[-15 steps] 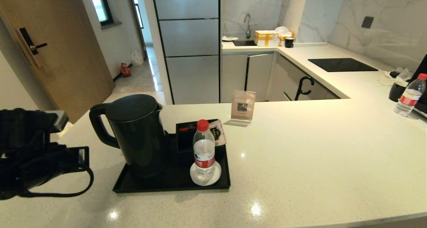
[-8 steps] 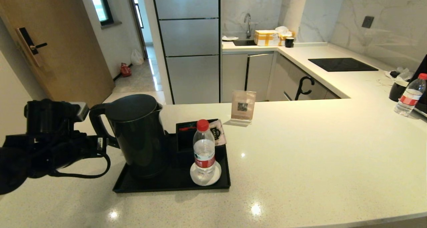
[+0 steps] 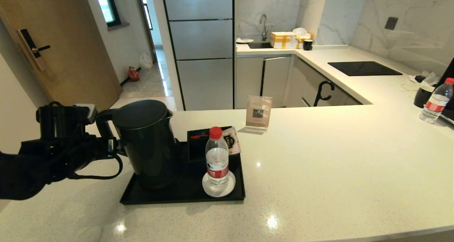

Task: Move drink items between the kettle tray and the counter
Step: Pick up the kettle

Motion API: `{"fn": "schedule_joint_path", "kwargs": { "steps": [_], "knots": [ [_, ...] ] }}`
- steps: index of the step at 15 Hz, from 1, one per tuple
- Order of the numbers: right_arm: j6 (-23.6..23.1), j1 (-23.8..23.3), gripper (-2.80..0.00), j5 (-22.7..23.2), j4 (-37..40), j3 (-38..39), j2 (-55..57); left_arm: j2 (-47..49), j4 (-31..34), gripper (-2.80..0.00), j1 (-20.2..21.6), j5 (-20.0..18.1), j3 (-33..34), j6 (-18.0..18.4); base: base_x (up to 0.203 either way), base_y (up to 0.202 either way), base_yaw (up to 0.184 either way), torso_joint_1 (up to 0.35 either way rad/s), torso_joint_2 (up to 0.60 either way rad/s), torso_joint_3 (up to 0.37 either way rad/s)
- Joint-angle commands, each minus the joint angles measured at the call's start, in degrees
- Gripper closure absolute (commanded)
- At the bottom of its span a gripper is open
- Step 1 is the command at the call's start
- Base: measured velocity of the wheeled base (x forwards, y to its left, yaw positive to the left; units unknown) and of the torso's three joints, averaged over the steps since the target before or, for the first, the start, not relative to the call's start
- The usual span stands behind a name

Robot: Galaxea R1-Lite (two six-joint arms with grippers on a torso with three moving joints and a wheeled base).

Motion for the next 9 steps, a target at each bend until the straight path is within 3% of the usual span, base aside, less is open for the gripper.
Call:
{"fn": "schedule_joint_path", "kwargs": {
  "steps": [1, 5, 7, 9],
  "knots": [
    [0.0, 0.0, 0.00, 0.0, 0.0, 0.1, 0.1, 1.3, -0.7, -2.80, 0.0, 0.2, 0.2, 0.2, 0.000, 0.000, 0.000, 0.000, 0.00, 0.000],
    [0.0, 0.0, 0.00, 0.0, 0.0, 0.1, 0.1, 2.3, -2.6, -2.80, 1.5, 0.2, 0.9, 2.1, 0.000, 0.000, 0.000, 0.000, 0.00, 0.000],
    [0.0, 0.0, 0.00, 0.0, 0.0, 0.1, 0.1, 3.5, -6.2, -2.80, 2.4, -0.3, 0.9, 2.9, 0.000, 0.000, 0.000, 0.000, 0.00, 0.000],
    [0.0, 0.0, 0.00, 0.0, 0.0, 0.1, 0.1, 5.1, -14.3, -2.80, 3.4, -2.5, 2.6, 5.3, 0.000, 0.000, 0.000, 0.000, 0.00, 0.000]
  ]
}}
